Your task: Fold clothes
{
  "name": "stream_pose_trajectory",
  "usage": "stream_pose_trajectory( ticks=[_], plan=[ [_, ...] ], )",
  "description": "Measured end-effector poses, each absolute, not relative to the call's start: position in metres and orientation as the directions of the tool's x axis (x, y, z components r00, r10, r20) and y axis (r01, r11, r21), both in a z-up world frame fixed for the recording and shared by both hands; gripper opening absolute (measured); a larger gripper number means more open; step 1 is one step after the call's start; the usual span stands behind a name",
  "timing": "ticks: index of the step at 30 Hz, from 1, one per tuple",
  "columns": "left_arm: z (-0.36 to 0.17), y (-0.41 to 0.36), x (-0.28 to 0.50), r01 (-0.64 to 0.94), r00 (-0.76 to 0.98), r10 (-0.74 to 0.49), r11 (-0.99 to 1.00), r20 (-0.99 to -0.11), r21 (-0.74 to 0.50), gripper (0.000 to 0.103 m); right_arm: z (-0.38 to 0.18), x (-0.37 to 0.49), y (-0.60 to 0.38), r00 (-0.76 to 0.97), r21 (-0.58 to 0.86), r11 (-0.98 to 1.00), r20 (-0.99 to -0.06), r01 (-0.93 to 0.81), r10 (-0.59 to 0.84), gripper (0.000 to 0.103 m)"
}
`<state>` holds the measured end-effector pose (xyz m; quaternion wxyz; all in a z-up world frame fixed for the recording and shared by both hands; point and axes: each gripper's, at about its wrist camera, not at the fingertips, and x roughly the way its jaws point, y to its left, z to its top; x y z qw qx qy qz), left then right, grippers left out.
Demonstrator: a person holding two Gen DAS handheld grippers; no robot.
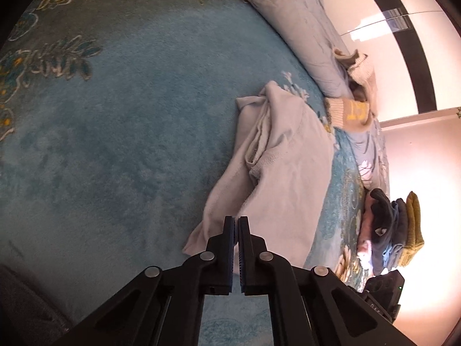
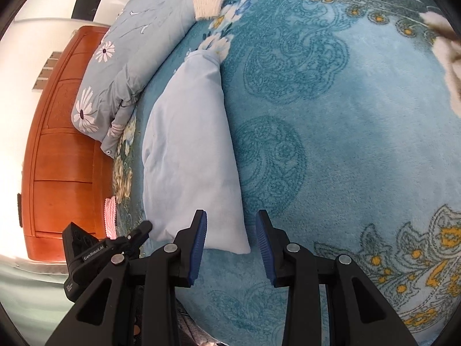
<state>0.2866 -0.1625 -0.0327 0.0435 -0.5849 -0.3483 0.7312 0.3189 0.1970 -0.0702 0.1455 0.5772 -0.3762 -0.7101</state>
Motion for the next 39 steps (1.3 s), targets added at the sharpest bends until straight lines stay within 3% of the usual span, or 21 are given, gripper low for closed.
stream_pose_trajectory(
  ticks=[7,18,20,22,24,27,31,35,38,39],
  plan=[
    [-0.041,-0.161,0.295,0.352,-0.257,0.41,-0.803,-0.875,-0.48,0.003,-0.074,0.321,0.196,-0.278,0.713,-0.663,-0.7,-0.23,-0.657,0.036],
    [-0.036,-0.177,0.299,0.388,-0.302,0.44,-0.754,-0.846,-0.531,0.007,-0.089,0.32,0.172,-0.204,0.688,-0.694,-0.725,-0.211,-0.658,0.036],
    [-0.036,-0.179,0.298,0.4,-0.307,0.446,-0.741,-0.841,-0.539,0.011,-0.092,0.321,0.168,-0.199,0.683,-0.699,-0.73,-0.209,-0.654,0.036],
    [-0.037,-0.181,0.297,0.416,-0.304,0.448,-0.731,-0.841,-0.54,0.021,-0.091,0.322,0.166,-0.206,0.682,-0.703,-0.731,-0.199,-0.651,0.035],
    [-0.04,-0.182,0.296,0.431,-0.299,0.447,-0.725,-0.843,-0.537,0.027,-0.09,0.322,0.166,-0.209,0.684,-0.703,-0.729,-0.194,-0.652,0.008],
    [-0.042,-0.18,0.296,0.427,-0.292,0.457,-0.724,-0.84,-0.542,0.041,-0.083,0.321,0.174,-0.241,0.683,-0.704,-0.729,-0.195,-0.641,0.006],
    [-0.044,-0.171,0.294,0.398,-0.284,0.489,-0.723,-0.825,-0.565,0.049,-0.069,0.315,0.188,-0.298,0.666,-0.72,-0.74,-0.196,-0.604,0.006],
    [-0.05,-0.157,0.291,0.361,-0.258,0.577,-0.687,-0.775,-0.631,0.049,-0.067,0.315,0.186,-0.291,0.664,-0.726,-0.741,-0.18,-0.605,0.006],
    [-0.05,-0.151,0.292,0.339,-0.241,0.553,-0.722,-0.797,-0.603,0.045,-0.071,0.319,0.185,-0.285,0.663,-0.726,-0.743,-0.185,-0.606,0.006],
    [-0.05,-0.149,0.293,0.33,-0.235,0.541,-0.737,-0.808,-0.59,0.028,-0.072,0.319,0.187,-0.286,0.669,-0.718,-0.738,-0.192,-0.611,0.006]
  ],
)
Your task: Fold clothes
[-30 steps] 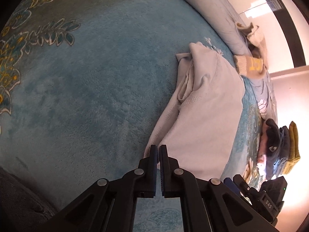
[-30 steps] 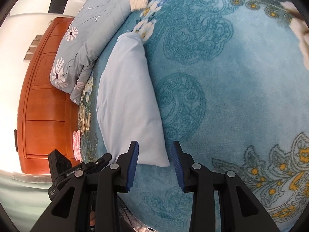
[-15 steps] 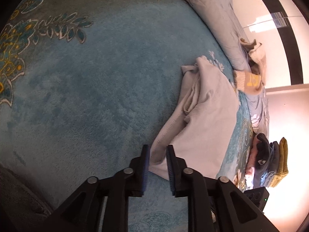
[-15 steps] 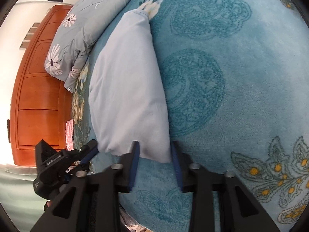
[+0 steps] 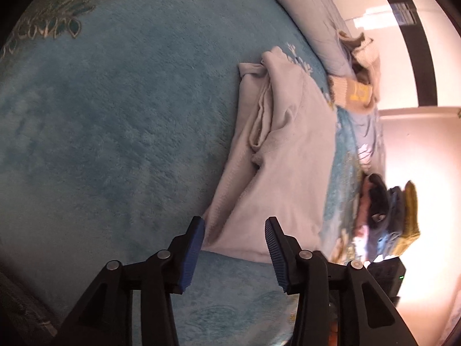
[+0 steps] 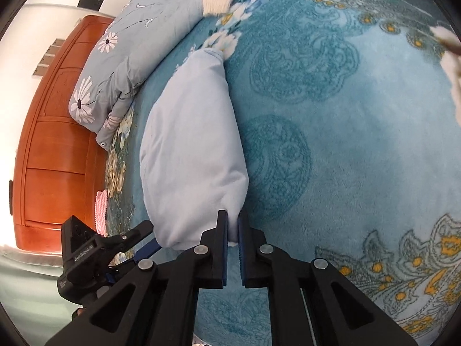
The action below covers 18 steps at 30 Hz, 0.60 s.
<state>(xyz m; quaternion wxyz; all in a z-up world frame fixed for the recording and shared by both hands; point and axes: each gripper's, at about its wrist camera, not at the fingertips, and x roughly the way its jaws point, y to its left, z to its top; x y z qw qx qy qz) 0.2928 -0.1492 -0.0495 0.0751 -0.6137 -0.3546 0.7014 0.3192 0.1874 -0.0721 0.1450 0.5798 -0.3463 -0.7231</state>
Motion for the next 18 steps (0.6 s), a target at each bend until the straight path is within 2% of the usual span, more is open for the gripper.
stream_pose_trajectory(
  ticks=[1,2,7,8,10,15,18],
  plan=[
    [-0.049,-0.148,0.293,0.323,-0.228,0.535,-0.746,-0.813,-0.582,0.009,-0.073,0.32,0.19,-0.288,0.676,-0.709,-0.732,-0.201,-0.617,0.006],
    [-0.049,-0.147,0.294,0.317,-0.221,0.531,-0.754,-0.818,-0.575,0.008,-0.073,0.32,0.192,-0.291,0.683,-0.7,-0.726,-0.207,-0.623,0.006],
    [-0.051,-0.13,0.292,0.267,-0.17,0.534,-0.784,-0.828,-0.56,0.006,-0.058,0.316,0.211,-0.312,0.689,-0.696,-0.719,-0.201,-0.621,0.005],
    [-0.052,-0.126,0.293,0.256,-0.151,0.546,-0.784,-0.824,-0.566,0.006,-0.053,0.314,0.219,-0.321,0.682,-0.704,-0.724,-0.198,-0.611,0.0],
    [-0.055,-0.117,0.29,0.243,-0.126,0.556,-0.786,-0.822,-0.569,0.005,-0.041,0.308,0.24,-0.343,0.649,-0.736,-0.747,-0.192,-0.569,0.0],
    [-0.058,-0.136,0.293,0.322,-0.152,0.519,-0.778,-0.841,-0.539,0.007,-0.018,0.303,0.275,-0.369,0.602,-0.779,-0.774,-0.177,-0.514,0.0],
    [-0.062,-0.141,0.295,0.353,-0.15,0.523,-0.765,-0.839,-0.539,0.01,-0.023,0.305,0.269,-0.36,0.605,-0.777,-0.773,-0.171,-0.523,0.0]
  ],
)
